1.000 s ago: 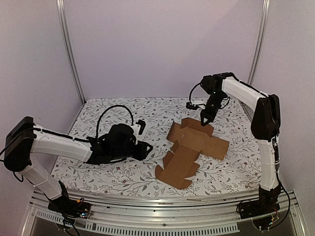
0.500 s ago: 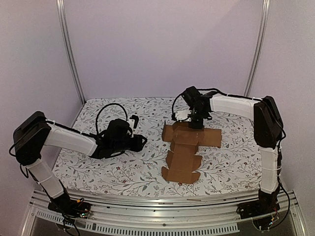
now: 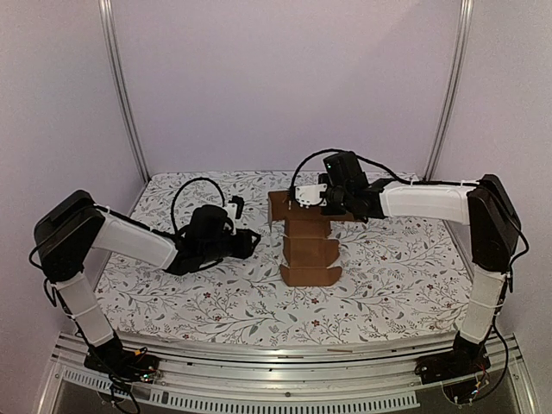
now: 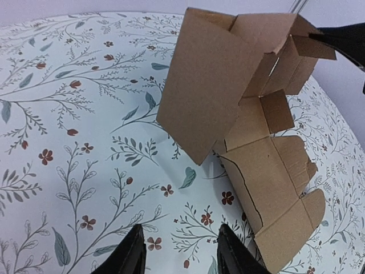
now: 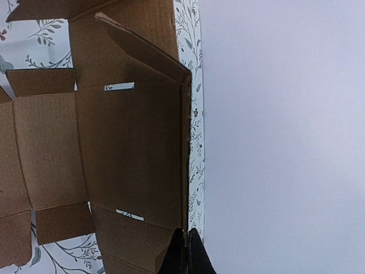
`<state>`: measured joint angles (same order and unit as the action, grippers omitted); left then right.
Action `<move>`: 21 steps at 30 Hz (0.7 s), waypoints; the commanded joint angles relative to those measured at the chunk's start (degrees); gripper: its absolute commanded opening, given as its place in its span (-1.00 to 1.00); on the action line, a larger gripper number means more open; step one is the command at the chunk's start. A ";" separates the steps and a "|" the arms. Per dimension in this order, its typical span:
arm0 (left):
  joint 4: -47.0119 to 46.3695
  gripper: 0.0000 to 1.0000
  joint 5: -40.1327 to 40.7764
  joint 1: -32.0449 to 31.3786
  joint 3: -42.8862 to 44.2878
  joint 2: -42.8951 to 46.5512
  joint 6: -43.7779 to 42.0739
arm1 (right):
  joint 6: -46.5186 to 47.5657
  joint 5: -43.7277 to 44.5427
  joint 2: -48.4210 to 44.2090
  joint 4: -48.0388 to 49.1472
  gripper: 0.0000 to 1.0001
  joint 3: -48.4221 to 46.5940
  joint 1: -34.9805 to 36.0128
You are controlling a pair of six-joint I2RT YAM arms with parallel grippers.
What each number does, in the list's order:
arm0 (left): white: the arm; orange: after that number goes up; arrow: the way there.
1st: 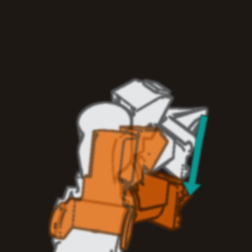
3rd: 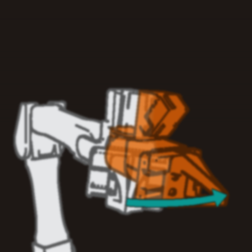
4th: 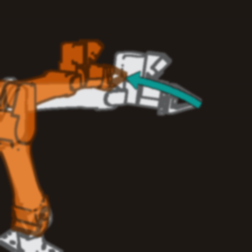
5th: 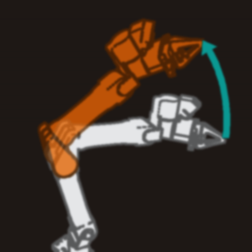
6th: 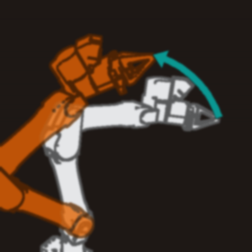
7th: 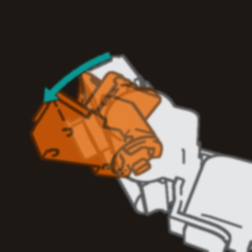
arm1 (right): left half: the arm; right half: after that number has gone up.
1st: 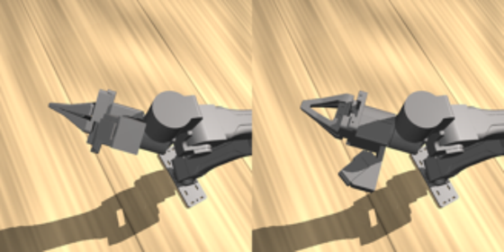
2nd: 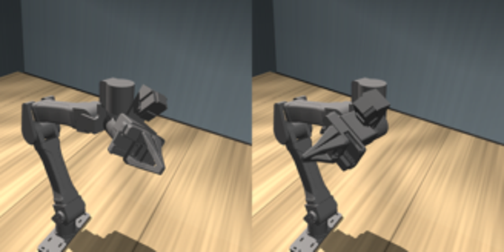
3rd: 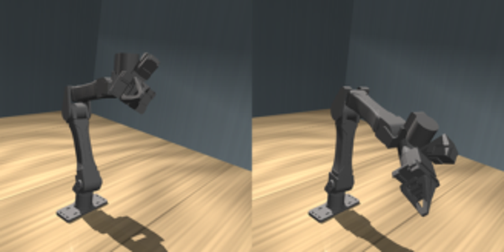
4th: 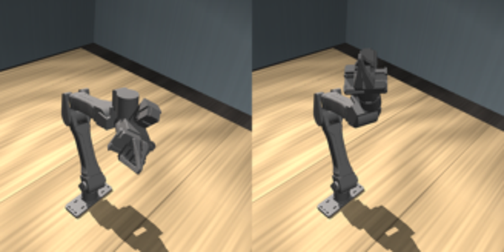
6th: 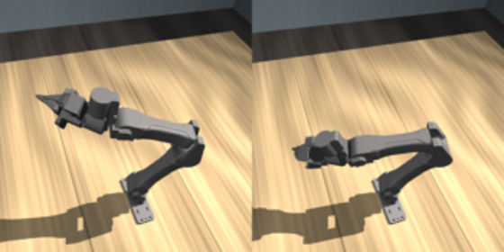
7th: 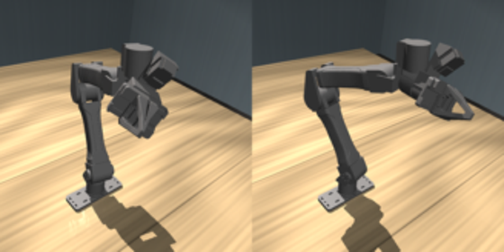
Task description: Fold the paper box
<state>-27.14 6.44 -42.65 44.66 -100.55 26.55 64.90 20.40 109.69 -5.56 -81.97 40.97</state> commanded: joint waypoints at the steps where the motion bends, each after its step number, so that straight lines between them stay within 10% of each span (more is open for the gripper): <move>1: -1.80 -0.16 0.59 2.08 1.52 -1.80 -2.36 | 5.11 -0.20 -1.33 16.94 -1.00 9.31 2.02; 21: -8.83 -0.09 -20.27 4.38 3.97 -10.28 -6.50 | 14.76 2.52 -4.24 52.67 -1.00 30.64 9.10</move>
<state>-30.13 -5.72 -38.61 49.06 -109.62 22.24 78.11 22.15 107.18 39.99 -53.74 48.99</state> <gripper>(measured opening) 0.449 0.017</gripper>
